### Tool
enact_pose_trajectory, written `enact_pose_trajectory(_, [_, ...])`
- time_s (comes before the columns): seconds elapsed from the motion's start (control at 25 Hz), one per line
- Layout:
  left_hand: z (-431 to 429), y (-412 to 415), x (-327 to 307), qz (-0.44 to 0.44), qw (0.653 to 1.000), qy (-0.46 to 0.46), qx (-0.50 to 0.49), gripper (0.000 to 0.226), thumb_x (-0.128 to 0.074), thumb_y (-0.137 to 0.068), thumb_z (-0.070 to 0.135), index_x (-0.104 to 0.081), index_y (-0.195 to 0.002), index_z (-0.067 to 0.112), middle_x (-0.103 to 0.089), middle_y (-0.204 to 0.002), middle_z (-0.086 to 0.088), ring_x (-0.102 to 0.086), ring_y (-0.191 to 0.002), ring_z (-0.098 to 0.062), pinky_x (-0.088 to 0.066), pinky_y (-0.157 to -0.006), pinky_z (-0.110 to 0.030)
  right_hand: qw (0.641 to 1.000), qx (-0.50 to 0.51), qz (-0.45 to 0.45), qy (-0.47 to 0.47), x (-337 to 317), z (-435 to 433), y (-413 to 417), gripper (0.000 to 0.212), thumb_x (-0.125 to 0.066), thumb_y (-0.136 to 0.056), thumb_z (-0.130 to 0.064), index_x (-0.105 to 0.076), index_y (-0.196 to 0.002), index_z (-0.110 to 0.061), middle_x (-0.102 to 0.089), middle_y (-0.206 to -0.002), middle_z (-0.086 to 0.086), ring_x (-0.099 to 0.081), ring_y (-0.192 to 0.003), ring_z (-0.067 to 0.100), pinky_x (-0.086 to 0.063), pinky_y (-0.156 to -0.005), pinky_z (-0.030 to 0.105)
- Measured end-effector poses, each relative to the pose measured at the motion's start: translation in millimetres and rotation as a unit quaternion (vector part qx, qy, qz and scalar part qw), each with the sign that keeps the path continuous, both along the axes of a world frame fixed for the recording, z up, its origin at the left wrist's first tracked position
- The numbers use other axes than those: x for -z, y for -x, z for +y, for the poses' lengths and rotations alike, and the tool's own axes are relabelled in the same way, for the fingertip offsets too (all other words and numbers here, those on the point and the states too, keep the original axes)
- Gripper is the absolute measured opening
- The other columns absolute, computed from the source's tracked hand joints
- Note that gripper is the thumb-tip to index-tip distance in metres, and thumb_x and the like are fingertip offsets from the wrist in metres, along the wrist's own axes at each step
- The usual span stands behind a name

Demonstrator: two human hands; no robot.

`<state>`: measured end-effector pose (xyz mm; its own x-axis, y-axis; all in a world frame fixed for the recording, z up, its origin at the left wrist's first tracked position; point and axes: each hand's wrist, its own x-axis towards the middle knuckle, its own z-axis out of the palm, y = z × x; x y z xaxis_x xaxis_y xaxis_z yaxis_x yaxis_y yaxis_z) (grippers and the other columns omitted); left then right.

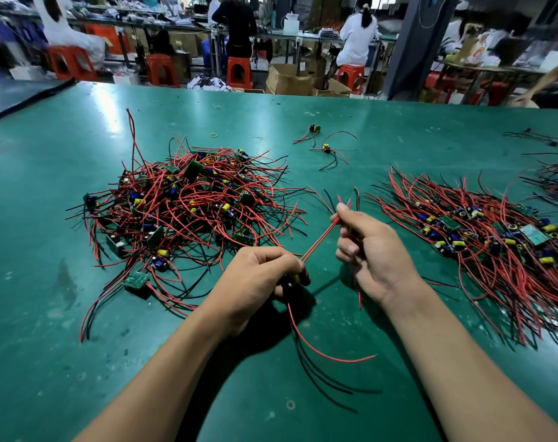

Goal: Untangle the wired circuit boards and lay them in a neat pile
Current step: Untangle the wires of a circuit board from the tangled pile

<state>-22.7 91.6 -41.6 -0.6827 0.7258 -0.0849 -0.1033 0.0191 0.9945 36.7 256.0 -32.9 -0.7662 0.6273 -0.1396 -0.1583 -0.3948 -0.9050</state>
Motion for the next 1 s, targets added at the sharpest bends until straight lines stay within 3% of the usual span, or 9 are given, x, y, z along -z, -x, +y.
enact_pose_trajectory(0.28, [0.2,0.6,0.0,-0.018,1.000,-0.014,0.002,0.025,-0.060,-0.085,0.001,-0.072,-0.064,0.007,-0.069,-0.070,-0.011,-0.055,-0.056,-0.015,-0.046,-0.050,-0.021,0.984,-0.045,0.027,0.168,-6.6,2.4,-2.2,0.035,-0.060,-0.095,-0.027,-0.063,-0.064,-0.009,-0.043,-0.054,-0.004,-0.029,-0.033,0.005,-0.022,-0.035,0.016])
enact_pose_trajectory(0.44, [-0.3,2.1,1.5,-0.005,1.000,0.002,-0.006,0.025,-0.061,-0.084,0.003,-0.072,-0.062,0.009,-0.070,-0.069,-0.009,-0.054,-0.062,-0.016,-0.041,-0.057,-0.027,0.991,-0.030,0.030,0.128,-7.0,3.1,-3.0,0.023,-0.065,-0.089,-0.024,-0.063,-0.072,-0.009,-0.045,-0.057,-0.004,-0.029,-0.036,0.003,-0.023,-0.037,0.016])
enact_pose_trajectory(0.68, [-0.3,1.0,0.3,0.000,1.000,0.004,-0.009,0.024,-0.061,-0.084,0.002,-0.072,-0.063,0.009,-0.071,-0.069,-0.008,-0.054,-0.056,-0.010,-0.042,-0.050,-0.017,0.986,-0.029,0.059,0.152,-7.8,5.4,-3.9,0.017,-0.068,-0.077,-0.023,-0.063,-0.070,-0.008,-0.044,-0.058,-0.003,-0.029,-0.035,0.004,-0.025,-0.035,0.016])
enact_pose_trajectory(1.0, [-1.7,1.4,-1.3,-0.037,0.999,-0.019,-0.017,0.022,-0.060,-0.087,0.001,-0.072,-0.069,0.002,-0.070,-0.073,-0.013,-0.059,-0.057,-0.013,-0.045,-0.048,-0.016,0.999,-0.025,0.002,0.039,-3.9,1.1,-4.5,0.045,-0.074,-0.073,-0.047,-0.070,-0.098,-0.010,-0.049,-0.064,-0.006,-0.034,-0.043,0.004,-0.029,-0.041,0.017])
